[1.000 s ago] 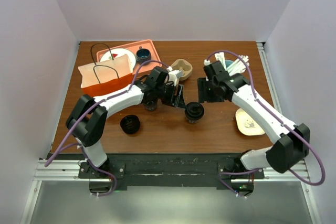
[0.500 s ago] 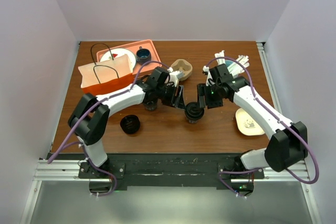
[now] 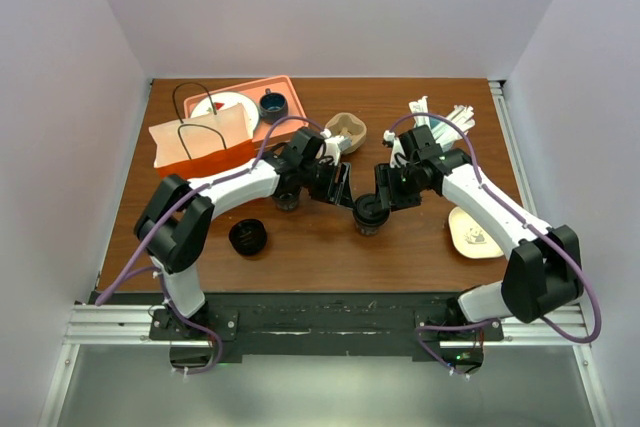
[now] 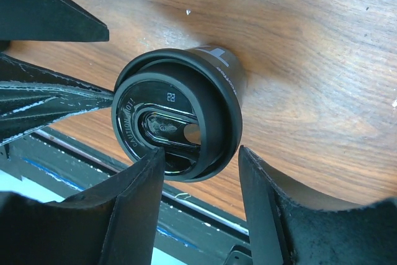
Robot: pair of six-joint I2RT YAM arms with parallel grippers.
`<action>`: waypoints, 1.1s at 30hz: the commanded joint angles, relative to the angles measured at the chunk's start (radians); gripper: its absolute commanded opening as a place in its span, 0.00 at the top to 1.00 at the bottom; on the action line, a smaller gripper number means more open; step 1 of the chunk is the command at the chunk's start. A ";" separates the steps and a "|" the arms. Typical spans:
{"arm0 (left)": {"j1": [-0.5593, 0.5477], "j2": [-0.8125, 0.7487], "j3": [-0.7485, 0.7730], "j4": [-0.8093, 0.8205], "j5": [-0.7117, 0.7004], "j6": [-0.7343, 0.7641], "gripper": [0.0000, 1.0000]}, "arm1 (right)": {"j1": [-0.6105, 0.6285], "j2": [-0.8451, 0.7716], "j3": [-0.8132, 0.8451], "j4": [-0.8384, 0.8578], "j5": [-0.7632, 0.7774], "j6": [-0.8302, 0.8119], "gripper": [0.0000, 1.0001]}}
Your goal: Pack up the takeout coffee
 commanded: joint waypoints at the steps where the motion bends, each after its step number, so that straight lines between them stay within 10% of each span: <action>1: -0.005 -0.009 0.042 0.002 0.003 0.025 0.42 | -0.005 -0.006 0.001 0.018 -0.022 -0.020 0.46; 33: -0.026 -0.039 0.010 0.011 -0.002 0.014 0.42 | -0.006 -0.086 -0.059 0.064 0.052 0.137 0.41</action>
